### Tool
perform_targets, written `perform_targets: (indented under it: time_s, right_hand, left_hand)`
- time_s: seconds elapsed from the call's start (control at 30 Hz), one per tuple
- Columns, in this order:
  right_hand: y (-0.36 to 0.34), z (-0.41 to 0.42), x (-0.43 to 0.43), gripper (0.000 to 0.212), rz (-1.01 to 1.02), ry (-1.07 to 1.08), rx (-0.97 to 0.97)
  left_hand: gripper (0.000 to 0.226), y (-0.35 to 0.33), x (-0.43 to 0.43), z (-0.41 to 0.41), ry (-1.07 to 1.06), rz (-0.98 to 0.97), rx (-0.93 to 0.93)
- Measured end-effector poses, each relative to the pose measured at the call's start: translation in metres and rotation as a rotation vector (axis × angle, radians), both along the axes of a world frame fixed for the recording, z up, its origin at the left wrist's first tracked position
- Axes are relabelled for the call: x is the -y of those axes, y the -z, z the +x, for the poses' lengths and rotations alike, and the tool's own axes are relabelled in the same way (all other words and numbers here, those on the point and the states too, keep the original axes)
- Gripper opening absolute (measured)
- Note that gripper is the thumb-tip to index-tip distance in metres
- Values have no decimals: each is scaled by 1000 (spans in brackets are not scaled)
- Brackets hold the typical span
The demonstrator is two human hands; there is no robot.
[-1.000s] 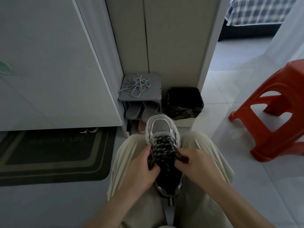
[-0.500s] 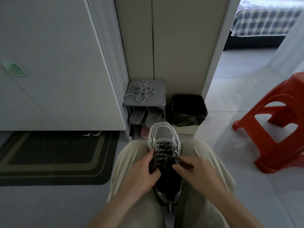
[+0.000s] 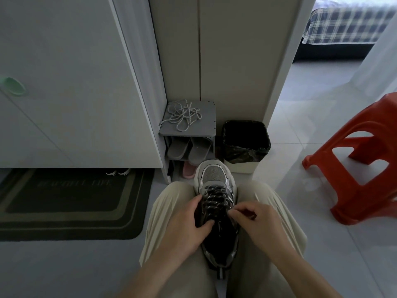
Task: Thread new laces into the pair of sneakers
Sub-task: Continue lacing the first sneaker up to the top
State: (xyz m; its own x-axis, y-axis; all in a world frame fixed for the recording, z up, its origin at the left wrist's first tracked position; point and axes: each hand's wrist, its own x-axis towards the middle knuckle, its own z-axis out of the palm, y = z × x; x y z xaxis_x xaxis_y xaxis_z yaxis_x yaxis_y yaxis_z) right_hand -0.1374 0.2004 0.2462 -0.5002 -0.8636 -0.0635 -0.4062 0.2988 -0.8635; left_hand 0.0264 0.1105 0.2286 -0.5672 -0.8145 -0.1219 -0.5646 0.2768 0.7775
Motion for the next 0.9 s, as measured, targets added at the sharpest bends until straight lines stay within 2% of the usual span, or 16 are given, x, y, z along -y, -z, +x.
perform_targets:
  time_s: [0.1, 0.3, 0.43, 0.5, 0.6, 0.7, 0.8, 0.9]
  right_hand:
    - [-1, 1, 6, 11, 33, -39, 4]
    - [-20, -16, 18, 13, 37, -192, -341]
    - [-26, -20, 31, 8, 15, -288, -452]
    - [-23, -17, 30, 5, -15, -275, -417]
    - [-16, -18, 22, 4, -45, -140, -187]
    - [-6, -17, 11, 9, 48, -178, -33]
    - [1, -16, 9, 16, 38, -202, -11]
    - [-1, -21, 16, 26, -1, -166, -120]
  left_hand:
    - [69, -4, -4, -3, -6, -44, -41]
    - [62, -9, -2, -12, 41, -205, -51]
    - [51, -17, 1, -21, 60, -243, -71]
    - [33, -22, 5, -29, 76, -261, -128]
    - [12, -22, 14, -38, 20, -261, -161]
    - [5, -23, 18, -40, -36, -219, -185]
    - [6, -25, 17, -38, -33, -191, -207]
    - [11, -24, 15, -35, -39, -148, -240]
